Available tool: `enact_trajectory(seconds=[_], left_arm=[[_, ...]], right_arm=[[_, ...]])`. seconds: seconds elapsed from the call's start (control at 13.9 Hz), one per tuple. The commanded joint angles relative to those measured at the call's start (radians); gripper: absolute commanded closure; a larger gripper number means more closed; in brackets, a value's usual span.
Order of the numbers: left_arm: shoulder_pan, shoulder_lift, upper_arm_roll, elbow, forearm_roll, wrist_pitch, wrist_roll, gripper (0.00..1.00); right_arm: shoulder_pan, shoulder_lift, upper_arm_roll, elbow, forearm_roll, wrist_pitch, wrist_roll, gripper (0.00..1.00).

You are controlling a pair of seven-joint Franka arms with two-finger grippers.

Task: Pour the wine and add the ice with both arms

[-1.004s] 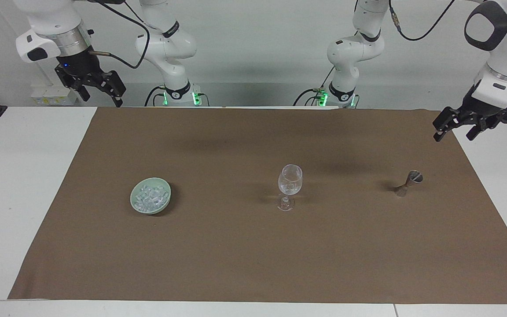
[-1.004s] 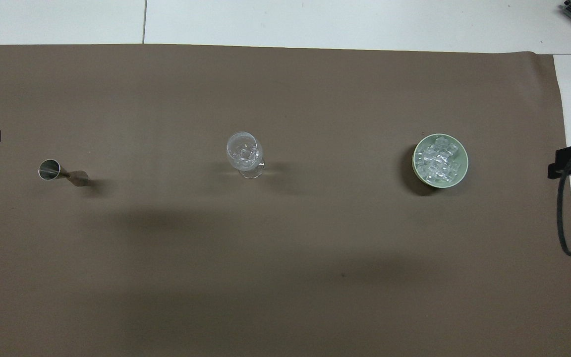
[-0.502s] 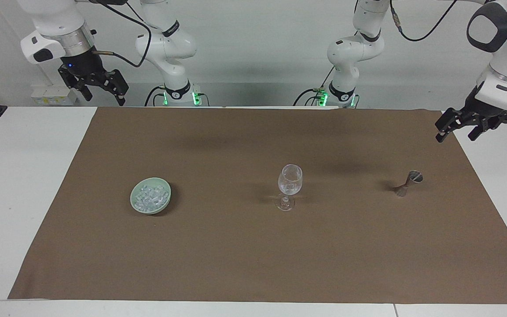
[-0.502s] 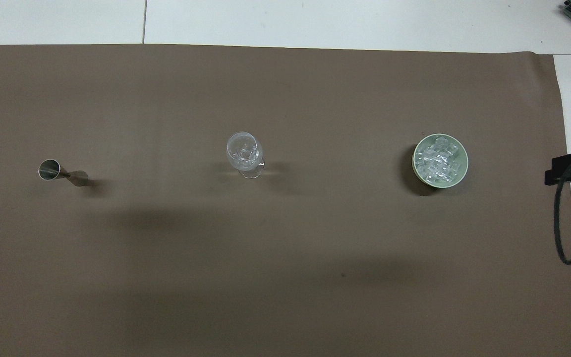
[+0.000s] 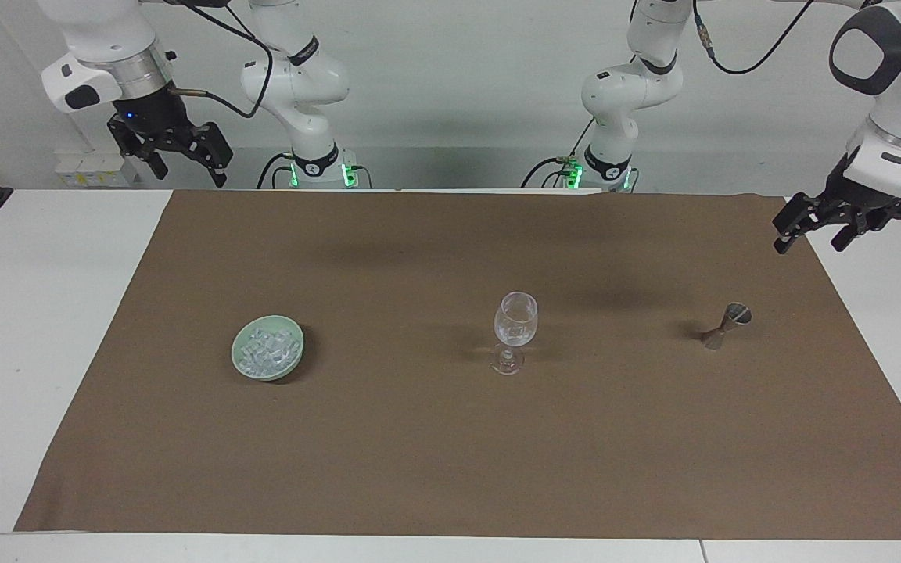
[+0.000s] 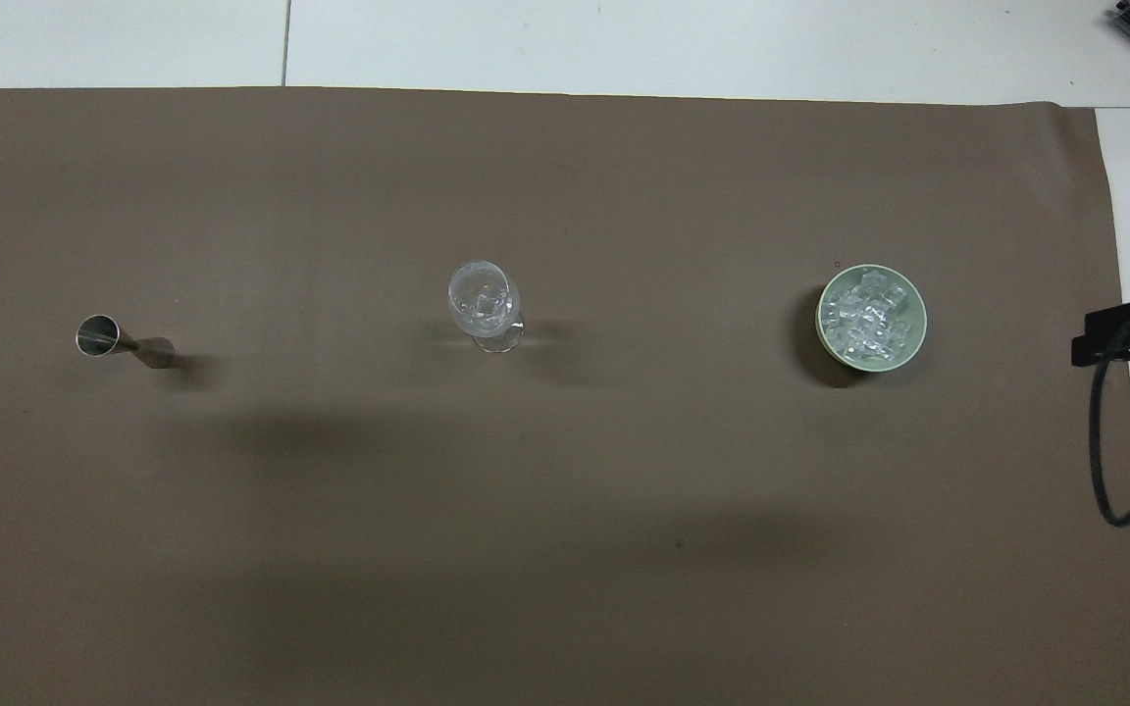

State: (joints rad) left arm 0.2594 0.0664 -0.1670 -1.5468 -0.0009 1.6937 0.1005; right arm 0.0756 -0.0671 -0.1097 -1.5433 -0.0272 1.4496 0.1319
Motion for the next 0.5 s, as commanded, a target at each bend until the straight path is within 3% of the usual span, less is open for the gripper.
enact_trajectory(seconds=[0.0, 0.43], left_arm=[[0.006, 0.003, -0.006, 0.008, 0.002, -0.008, -0.008, 0.0], [-0.008, -0.008, -0.009, 0.017, -0.001, -0.009, -0.01, 0.0]], right_arm=[[0.009, -0.017, -0.002, -0.018, 0.018, 0.018, -0.02, 0.0], [0.007, -0.017, -0.001, -0.018, 0.018, 0.012, -0.023, 0.0]])
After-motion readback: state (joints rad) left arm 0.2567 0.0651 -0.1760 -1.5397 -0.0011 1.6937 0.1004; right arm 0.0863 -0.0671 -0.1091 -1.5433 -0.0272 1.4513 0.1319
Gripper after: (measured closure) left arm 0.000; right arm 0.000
